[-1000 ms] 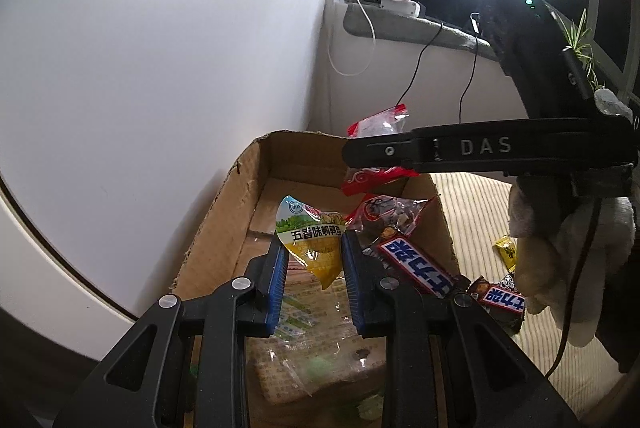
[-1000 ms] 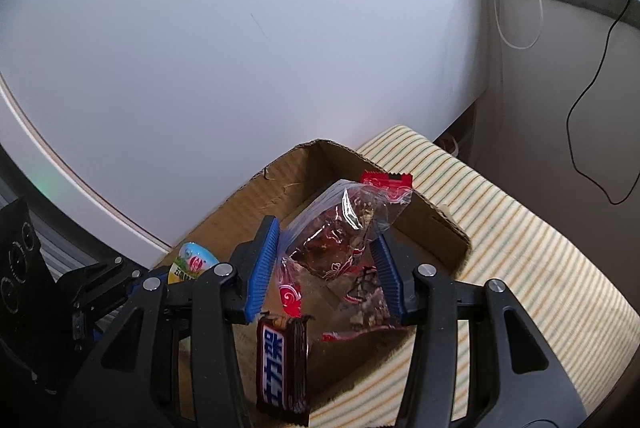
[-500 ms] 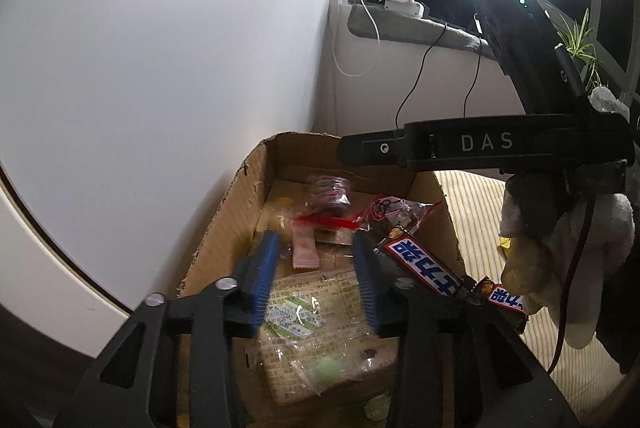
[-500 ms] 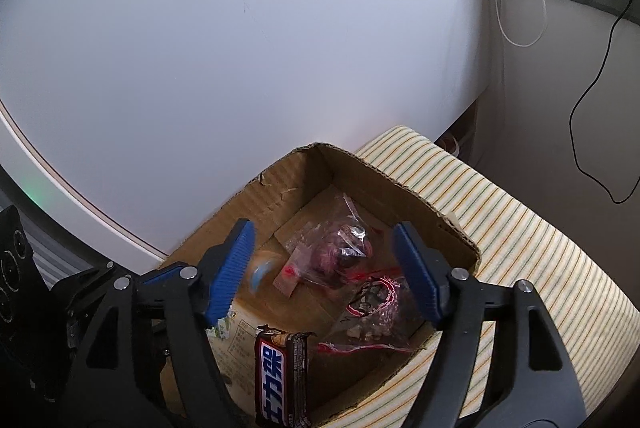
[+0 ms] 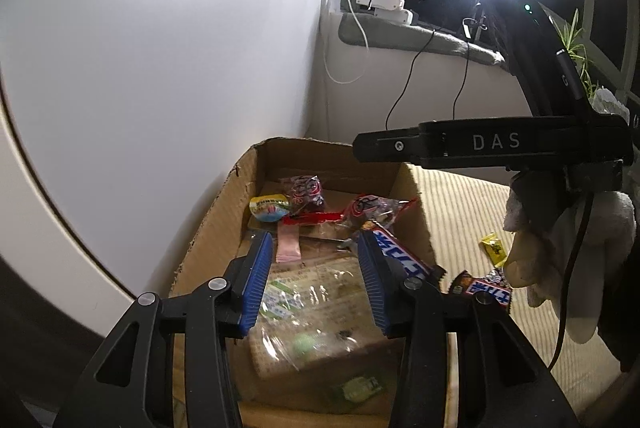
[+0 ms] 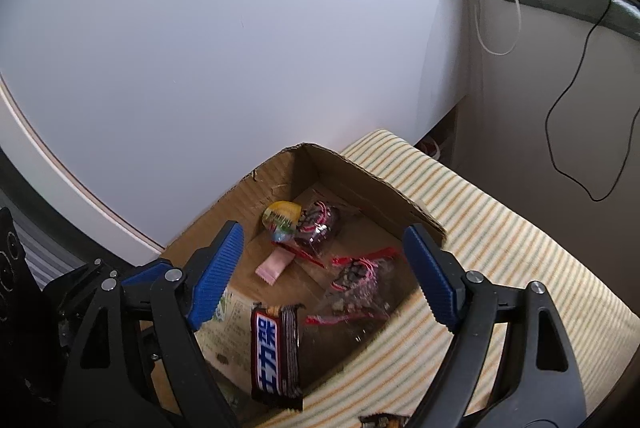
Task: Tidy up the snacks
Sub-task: 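Open both tools over the box to drop the snacks, then withdraw both tools from the box toward the remaining snacks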
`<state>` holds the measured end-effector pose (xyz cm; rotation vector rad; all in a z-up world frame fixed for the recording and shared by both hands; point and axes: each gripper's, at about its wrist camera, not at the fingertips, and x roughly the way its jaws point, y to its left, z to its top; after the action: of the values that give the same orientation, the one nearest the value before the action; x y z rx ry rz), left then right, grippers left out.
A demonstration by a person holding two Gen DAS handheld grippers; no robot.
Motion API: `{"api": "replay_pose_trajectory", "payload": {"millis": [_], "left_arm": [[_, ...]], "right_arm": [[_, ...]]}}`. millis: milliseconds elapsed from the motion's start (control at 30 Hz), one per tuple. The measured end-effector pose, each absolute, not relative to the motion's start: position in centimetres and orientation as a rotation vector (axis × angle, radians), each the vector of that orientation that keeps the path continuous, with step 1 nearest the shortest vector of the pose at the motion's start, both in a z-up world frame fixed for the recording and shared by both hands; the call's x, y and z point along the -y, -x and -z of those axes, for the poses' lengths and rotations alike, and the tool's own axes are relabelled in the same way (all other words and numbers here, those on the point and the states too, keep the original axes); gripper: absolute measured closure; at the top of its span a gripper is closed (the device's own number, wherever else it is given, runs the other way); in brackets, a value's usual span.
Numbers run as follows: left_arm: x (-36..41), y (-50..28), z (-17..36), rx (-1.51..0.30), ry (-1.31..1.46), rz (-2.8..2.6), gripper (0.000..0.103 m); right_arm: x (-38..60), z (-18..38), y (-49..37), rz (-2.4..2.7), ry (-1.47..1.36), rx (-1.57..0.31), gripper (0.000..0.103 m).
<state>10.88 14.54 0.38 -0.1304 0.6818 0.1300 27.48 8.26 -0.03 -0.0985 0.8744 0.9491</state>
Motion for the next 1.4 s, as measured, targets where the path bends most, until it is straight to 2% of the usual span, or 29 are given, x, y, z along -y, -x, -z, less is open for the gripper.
{"api": "replay_pose_trajectory", "payload": {"millis": [767, 867, 1133, 1233, 1400], "left_arm": [[-8.5, -6.5, -1.7, -0.641, 0.122, -0.030, 0.060], [-7.3, -6.4, -1.3, -0.652, 0.122, 0.000, 0.060], [-3.6, -6.7, 0.3, -0.694, 0.121, 0.082, 0.059], [-2.2, -6.9, 0.9, -0.711, 0.117, 0.109, 0.048], [-0.1, -7.5, 2.6, -0.761, 0.120, 0.142, 0.048]], "right_arm": [[5.1, -2.7, -20.7, -0.788, 0.096, -0.727, 0.017], [8.0, -2.3, -19.7, -0.740, 0.116, -0.729, 0.006], [16.1, -0.2, -16.8, -0.595, 0.147, -0.746, 0.006], [19.1, 1.6, -15.8, -0.547, 0.133, -0.789, 0.006], [22.1, 4.4, -14.6, -0.497, 0.117, -0.852, 0.006]]}}
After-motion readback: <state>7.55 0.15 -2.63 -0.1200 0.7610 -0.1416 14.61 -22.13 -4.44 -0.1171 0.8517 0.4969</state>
